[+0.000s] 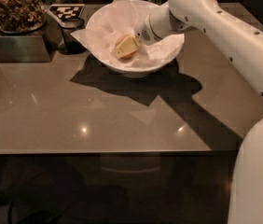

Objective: Pick apple from white bowl

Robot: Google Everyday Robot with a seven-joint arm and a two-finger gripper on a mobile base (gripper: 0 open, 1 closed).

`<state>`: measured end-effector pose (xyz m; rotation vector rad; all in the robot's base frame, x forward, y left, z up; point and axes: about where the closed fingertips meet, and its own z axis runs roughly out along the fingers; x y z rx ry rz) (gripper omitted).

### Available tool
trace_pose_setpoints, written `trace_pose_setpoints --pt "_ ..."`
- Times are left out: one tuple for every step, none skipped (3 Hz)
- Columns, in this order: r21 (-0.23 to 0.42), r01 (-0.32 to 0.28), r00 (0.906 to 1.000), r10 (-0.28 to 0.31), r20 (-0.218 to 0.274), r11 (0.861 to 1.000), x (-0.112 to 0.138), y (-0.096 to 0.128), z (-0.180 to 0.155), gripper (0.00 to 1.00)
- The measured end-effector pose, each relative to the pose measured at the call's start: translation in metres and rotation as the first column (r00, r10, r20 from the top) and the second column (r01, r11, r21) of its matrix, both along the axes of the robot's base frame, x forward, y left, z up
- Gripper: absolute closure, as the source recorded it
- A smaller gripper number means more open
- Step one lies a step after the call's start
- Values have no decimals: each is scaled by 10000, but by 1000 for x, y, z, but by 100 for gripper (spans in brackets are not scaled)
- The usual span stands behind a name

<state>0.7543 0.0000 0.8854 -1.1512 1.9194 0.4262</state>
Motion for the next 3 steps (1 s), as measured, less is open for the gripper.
trace_pose_setpoints --pt "-39 61 10000 -61 -68 10000 6 2 -8 21" --pt "-83 131 9998 -132 -165 9999 12 5 -16 28" --pt "-163 193 9994 -198 -285 9997 17 6 -25 47"
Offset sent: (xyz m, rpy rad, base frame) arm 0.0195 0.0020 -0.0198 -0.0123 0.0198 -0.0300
